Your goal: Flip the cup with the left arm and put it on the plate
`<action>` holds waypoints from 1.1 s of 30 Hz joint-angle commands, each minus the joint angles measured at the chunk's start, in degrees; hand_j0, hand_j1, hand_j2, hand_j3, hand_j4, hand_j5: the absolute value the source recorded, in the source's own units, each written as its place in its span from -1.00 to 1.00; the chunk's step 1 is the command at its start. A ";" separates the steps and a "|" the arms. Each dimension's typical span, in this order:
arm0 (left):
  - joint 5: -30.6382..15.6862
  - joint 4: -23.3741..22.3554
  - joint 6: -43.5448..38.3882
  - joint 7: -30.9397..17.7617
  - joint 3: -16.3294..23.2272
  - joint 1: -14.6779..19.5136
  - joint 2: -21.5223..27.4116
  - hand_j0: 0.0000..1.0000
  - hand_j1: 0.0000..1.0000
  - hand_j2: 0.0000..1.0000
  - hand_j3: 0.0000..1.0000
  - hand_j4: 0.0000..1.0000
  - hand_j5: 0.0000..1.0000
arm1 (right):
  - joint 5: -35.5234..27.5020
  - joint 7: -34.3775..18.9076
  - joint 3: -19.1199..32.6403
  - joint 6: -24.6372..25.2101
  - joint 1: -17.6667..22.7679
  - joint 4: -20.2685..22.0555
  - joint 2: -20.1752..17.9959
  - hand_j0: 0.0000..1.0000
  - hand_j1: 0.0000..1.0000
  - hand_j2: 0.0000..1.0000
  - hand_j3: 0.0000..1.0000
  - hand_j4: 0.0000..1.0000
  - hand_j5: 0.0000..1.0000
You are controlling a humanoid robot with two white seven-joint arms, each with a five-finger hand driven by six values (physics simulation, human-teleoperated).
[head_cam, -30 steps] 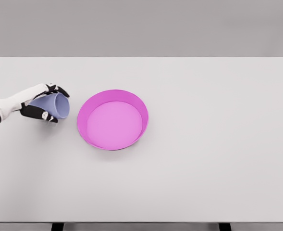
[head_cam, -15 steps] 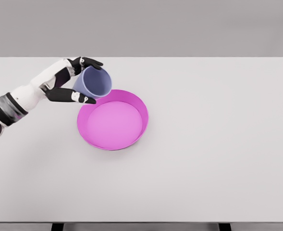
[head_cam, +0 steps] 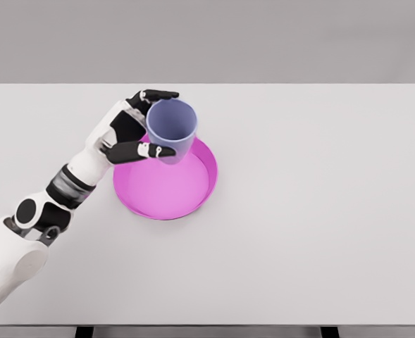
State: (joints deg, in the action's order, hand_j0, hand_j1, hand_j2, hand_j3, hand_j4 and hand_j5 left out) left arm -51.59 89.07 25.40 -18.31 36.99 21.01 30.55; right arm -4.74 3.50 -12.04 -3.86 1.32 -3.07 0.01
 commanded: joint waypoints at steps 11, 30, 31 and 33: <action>1.84 -8.82 2.55 0.99 0.98 -1.84 -1.10 0.35 0.35 0.35 0.35 0.35 0.35 | -0.01 0.02 0.00 0.00 0.00 -0.01 -0.01 1.00 1.00 1.00 1.00 1.00 1.00; 1.84 -8.47 2.73 0.91 0.98 -2.55 -1.37 0.99 0.99 0.99 0.99 0.99 0.99 | -0.01 0.02 0.00 0.00 0.00 -0.01 -0.01 1.00 1.00 1.00 1.00 1.00 1.00; 1.84 -8.47 2.73 0.91 0.98 -2.55 -1.28 1.00 1.00 1.00 1.00 1.00 1.00 | -0.01 -0.07 0.00 0.00 0.00 -0.01 -0.01 1.00 1.00 1.00 1.00 1.00 1.00; 1.84 -8.47 2.73 0.91 0.90 -2.55 -0.84 1.00 1.00 1.00 1.00 1.00 1.00 | -0.01 0.02 0.00 0.00 -0.09 -0.01 -0.01 1.00 1.00 1.00 1.00 1.00 1.00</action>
State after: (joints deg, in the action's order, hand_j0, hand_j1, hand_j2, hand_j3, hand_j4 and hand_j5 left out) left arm -49.56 80.56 28.10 -17.39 37.93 18.37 29.41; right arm -4.74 3.51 -12.04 -3.86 1.32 -3.07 0.01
